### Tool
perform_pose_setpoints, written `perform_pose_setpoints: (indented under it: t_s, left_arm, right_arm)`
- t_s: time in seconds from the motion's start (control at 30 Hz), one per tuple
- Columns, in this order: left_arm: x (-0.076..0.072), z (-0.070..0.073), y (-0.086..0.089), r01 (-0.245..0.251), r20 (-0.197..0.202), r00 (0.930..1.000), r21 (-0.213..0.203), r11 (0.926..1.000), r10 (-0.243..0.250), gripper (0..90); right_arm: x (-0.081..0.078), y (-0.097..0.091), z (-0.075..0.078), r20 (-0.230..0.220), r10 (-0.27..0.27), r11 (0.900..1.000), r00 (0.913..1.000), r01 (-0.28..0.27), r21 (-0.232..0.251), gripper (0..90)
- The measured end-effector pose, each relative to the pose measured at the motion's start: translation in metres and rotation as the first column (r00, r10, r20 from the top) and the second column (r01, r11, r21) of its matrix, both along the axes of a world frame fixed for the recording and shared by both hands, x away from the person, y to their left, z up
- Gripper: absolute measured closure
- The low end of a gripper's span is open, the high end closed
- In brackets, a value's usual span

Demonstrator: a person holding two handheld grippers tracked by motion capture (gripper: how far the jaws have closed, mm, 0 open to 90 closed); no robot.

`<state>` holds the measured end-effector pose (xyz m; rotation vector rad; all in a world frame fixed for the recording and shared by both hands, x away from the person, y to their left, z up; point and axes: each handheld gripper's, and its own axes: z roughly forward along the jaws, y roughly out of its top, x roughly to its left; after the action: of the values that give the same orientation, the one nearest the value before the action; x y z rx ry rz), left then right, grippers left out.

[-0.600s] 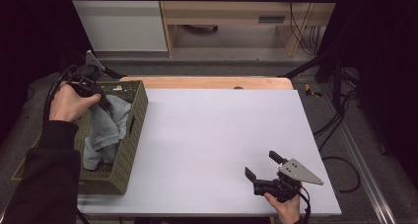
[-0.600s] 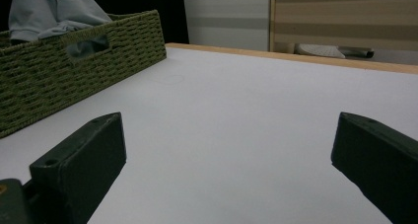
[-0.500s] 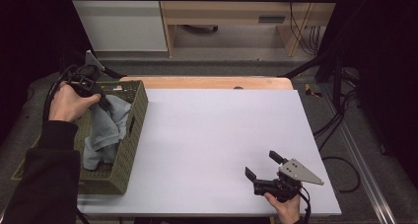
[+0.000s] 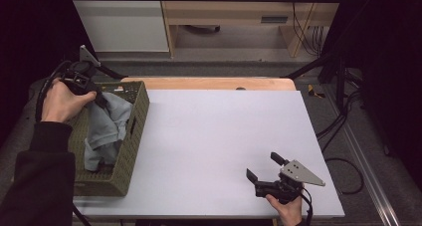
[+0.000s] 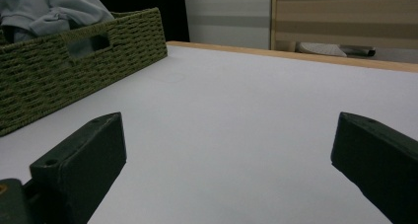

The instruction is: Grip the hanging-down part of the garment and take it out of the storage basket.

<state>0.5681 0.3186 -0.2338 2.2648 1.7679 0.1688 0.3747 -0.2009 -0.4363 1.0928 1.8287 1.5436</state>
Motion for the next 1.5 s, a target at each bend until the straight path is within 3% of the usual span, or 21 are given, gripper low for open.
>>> perform_pose_setpoints:
  t_s: [0.4, 0.8, 0.97, 1.37, 1.5]
  left_arm:
    - [-0.012, 0.028, 0.007, -0.010, 0.038, 0.9992, -0.005, 0.9999, 0.010, 83.7]
    - [-0.024, 0.069, 0.008, -0.012, 0.089, 0.9960, 0.003, 0.9999, 0.012, 83.7]
    - [-0.027, 0.077, 0.006, -0.009, 0.101, 0.9948, 0.006, 0.9999, 0.008, 83.8]
    - [-0.023, 0.081, 0.001, -0.004, 0.094, 0.9956, 0.012, 0.9999, 0.003, 83.7]
    - [-0.022, 0.082, 0.001, -0.002, 0.092, 0.9957, 0.015, 0.9999, 0.000, 83.7]
  right_arm:
    - [0.001, 0.000, 0.001, 0.001, -0.002, 1.0000, 1.0000, 0.002, 0.001, 0.5]
    - [0.001, 0.001, 0.002, -0.002, 0.010, 0.9999, 0.9999, -0.010, -0.001, 0.5]
    - [0.002, 0.004, 0.004, 0.005, 0.020, 0.9998, 0.9998, -0.020, 0.003, 0.6]
    - [0.017, 0.042, 0.022, 0.036, 0.106, 0.9943, 0.9937, -0.106, 0.009, 0.5]
    - [0.029, 0.065, 0.032, 0.049, 0.138, 0.9901, 0.9892, -0.139, 0.019, 0.9]
